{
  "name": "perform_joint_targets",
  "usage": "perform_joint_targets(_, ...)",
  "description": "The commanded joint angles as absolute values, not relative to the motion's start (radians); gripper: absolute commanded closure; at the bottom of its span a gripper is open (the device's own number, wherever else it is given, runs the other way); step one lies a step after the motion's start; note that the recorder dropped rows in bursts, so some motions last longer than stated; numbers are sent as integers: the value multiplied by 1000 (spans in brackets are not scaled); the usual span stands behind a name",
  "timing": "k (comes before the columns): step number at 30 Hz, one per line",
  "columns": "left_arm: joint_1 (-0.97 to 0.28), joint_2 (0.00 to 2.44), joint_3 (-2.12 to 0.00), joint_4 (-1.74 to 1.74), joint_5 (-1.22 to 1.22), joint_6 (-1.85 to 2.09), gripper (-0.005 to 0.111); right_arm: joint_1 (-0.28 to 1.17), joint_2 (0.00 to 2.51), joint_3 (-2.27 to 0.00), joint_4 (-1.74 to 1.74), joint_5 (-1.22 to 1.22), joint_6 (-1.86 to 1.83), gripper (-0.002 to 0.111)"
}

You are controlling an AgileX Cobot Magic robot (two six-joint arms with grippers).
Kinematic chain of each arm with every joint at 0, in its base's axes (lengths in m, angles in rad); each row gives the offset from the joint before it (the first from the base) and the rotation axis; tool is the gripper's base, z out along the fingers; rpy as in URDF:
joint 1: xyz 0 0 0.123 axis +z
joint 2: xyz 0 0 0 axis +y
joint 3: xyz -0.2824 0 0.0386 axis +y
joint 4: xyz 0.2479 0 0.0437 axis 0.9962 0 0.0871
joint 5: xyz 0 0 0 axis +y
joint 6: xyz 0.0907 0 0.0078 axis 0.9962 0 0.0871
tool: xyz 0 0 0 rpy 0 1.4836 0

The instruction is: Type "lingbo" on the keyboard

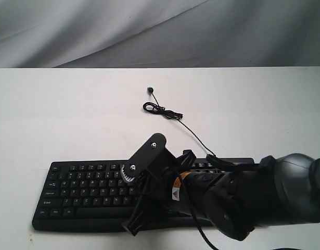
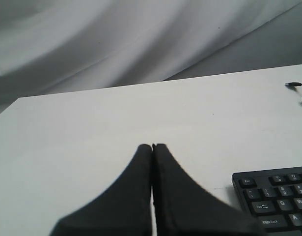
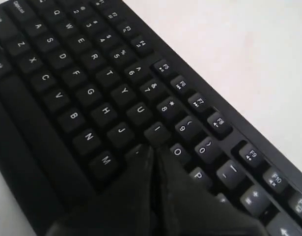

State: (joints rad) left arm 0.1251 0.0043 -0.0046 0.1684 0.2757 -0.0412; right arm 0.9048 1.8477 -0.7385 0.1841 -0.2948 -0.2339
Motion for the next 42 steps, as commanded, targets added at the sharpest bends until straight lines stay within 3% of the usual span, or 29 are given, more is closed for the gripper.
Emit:
perform_joint_targets(1,118,0,0,167,266,-46,107,896,1846,-735,168,-316,-241,108)
perform_joint_targets(7,118,0,0,167,266,-46,107,869,1846,-837,124,-106,-256,108)
perform_joint_targets(42,118,0,0,167,266,-46,107,869,1882,-869,92,-41,-265,108)
